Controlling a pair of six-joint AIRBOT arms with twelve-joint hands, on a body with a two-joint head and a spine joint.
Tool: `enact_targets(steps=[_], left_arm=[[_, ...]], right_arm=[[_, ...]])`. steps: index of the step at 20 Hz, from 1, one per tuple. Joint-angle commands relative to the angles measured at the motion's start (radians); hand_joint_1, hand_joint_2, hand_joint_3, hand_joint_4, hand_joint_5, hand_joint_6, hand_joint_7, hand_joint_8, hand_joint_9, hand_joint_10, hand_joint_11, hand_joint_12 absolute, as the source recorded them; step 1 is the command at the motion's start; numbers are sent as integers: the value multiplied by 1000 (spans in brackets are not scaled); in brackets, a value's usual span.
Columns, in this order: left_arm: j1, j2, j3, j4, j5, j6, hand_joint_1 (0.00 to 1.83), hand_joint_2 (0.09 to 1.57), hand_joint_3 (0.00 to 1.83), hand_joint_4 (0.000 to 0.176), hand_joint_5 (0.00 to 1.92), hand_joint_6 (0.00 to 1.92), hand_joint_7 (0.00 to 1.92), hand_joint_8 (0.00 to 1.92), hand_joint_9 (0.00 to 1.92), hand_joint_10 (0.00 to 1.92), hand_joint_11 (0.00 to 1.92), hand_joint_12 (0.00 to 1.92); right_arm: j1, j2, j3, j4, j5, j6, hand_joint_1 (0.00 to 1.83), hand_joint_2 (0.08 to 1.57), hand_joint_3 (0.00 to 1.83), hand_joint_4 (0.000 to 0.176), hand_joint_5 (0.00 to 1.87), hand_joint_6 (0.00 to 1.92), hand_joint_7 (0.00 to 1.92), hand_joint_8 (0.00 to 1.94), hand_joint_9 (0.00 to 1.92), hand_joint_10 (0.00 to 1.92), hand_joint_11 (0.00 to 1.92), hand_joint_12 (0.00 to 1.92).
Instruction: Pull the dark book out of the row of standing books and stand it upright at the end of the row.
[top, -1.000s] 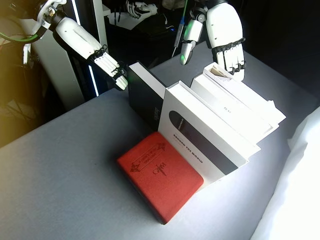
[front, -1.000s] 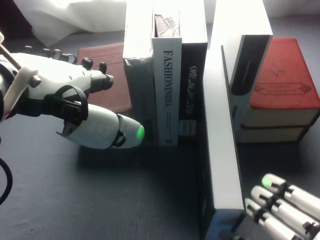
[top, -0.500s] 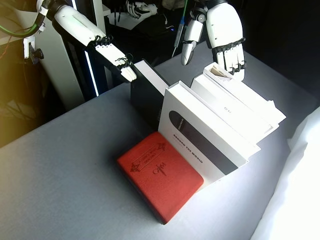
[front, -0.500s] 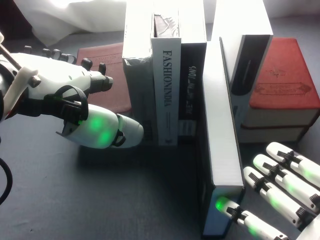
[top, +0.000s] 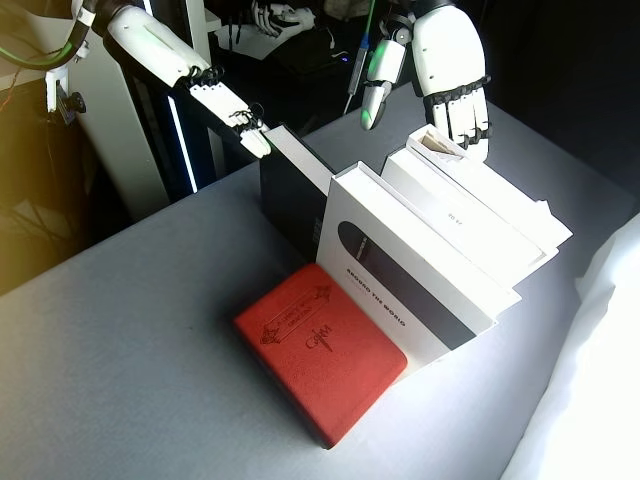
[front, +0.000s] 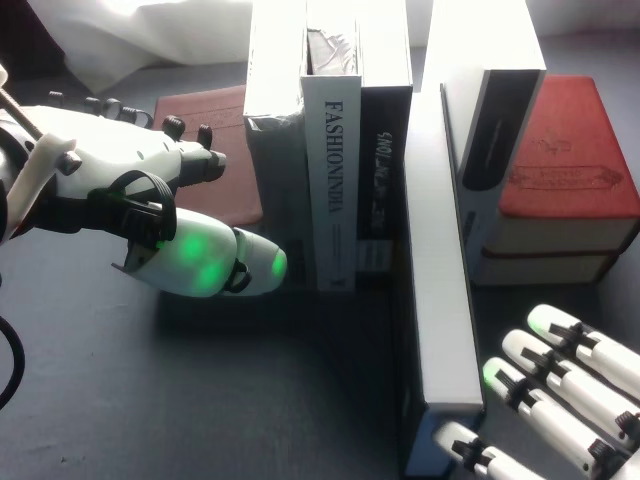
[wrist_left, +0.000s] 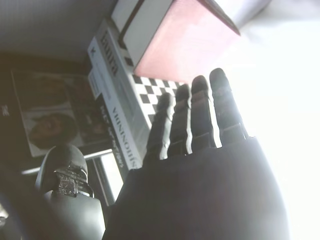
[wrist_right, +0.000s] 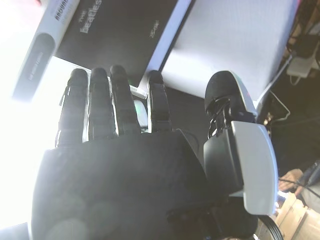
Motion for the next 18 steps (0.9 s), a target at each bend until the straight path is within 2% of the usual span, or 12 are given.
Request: enact_targets(steps=[1, 9, 18], left_arm=[[-15, 14, 0, 62, -29, -1, 0, 1123, 3, 0, 54, 2, 36, 0, 34, 0, 11, 131], [-15, 14, 0, 62, -29, 0, 0, 1125, 3, 0, 64, 4, 43, 2, 38, 2, 19, 135], [-15, 14, 0, 63, -29, 1, 0, 1123, 1, 0, 62, 5, 44, 6, 44, 7, 30, 137]], right_arm=[[7, 6, -15, -97, -48, -1, 0, 1286, 4, 0, 49, 12, 29, 5, 0, 0, 0, 0], [4, 6, -24, -107, -35, 17, 0, 1284, 1, 0, 36, 8, 22, 9, 0, 0, 0, 0], [9, 5, -27, -207, -14, 80, 0, 1283, 0, 0, 52, 14, 37, 11, 9, 3, 0, 0]])
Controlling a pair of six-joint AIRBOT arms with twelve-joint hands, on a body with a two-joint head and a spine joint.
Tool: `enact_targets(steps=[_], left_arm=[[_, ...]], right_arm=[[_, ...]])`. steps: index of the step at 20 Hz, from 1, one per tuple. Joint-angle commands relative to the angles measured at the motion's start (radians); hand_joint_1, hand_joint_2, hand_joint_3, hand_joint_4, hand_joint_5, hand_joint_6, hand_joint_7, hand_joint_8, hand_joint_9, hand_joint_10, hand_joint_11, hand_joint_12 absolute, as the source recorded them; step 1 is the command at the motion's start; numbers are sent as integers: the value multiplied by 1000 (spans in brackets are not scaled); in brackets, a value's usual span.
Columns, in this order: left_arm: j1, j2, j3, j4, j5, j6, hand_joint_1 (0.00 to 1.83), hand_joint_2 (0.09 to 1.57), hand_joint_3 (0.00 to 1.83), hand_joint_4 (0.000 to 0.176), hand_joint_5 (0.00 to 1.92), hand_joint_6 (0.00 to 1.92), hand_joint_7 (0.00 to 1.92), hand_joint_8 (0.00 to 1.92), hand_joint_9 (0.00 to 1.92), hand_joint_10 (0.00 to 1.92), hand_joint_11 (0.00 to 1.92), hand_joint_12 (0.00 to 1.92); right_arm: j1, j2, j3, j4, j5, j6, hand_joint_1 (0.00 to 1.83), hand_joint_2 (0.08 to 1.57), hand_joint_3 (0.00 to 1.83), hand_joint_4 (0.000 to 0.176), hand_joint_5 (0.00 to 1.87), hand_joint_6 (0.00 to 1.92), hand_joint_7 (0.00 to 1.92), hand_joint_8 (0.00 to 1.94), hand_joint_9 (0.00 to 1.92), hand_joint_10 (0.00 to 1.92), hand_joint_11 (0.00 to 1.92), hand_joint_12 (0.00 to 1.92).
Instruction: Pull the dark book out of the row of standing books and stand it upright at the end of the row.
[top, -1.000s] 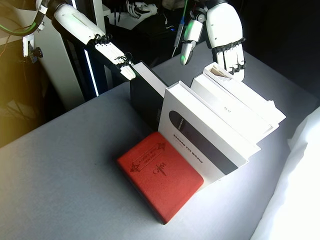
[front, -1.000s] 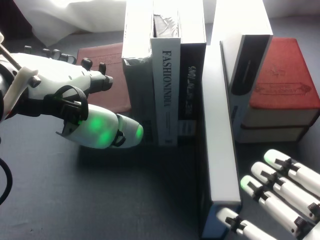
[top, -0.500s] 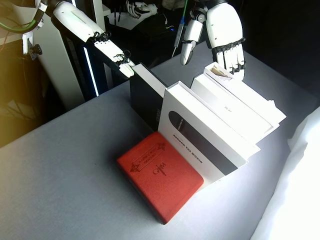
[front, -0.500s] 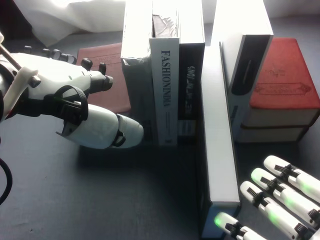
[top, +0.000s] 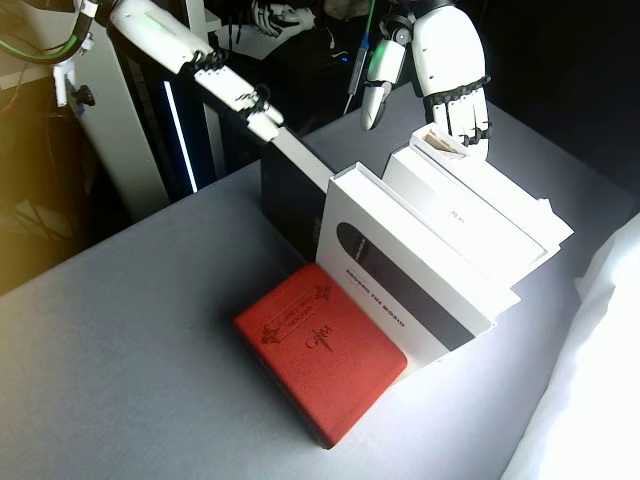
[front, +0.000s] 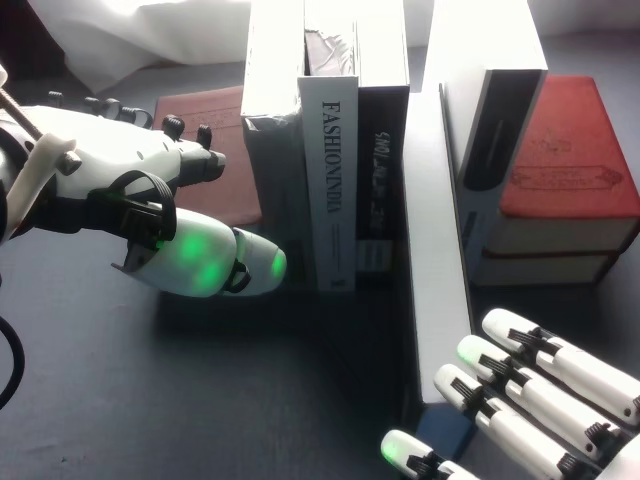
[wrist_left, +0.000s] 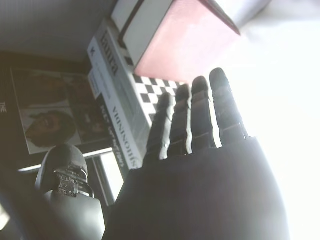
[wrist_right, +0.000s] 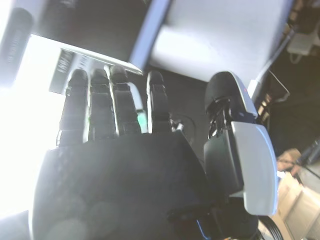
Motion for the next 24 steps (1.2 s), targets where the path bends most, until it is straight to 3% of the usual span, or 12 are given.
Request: enact_targets(steps=[1, 5, 13, 18, 24], left_arm=[[-15, 14, 0, 63, -29, 1, 0, 1125, 2, 0, 52, 0, 36, 2, 30, 1, 15, 131], [-15, 14, 0, 64, -29, 2, 0, 1134, 4, 0, 51, 1, 31, 0, 25, 0, 7, 128], [-13, 14, 0, 75, -33, 0, 0, 1141, 6, 0, 68, 6, 37, 5, 20, 2, 7, 129], [-14, 14, 0, 68, -33, -9, 0, 1137, 1, 0, 50, 0, 17, 2, 10, 4, 12, 114], [-13, 14, 0, 75, -31, 1, 0, 1140, 1, 0, 64, 8, 34, 5, 21, 5, 16, 115]], right_arm=[[8, 5, -15, -129, -59, 9, 0, 1292, 4, 0, 30, 4, 11, 1, 1, 0, 0, 0], [17, 5, -14, -213, -99, 31, 0, 1291, 3, 0, 34, 4, 13, 2, 0, 0, 0, 0], [136, 16, 41, -209, -108, 82, 0, 1291, 2, 0, 40, 4, 27, 5, 0, 0, 0, 0], [266, 75, 131, -159, 35, 214, 0, 1292, 2, 0, 44, 4, 27, 4, 0, 0, 0, 0], [382, 151, 255, -159, 307, 411, 0, 1296, 4, 0, 47, 9, 25, 8, 0, 0, 0, 0]])
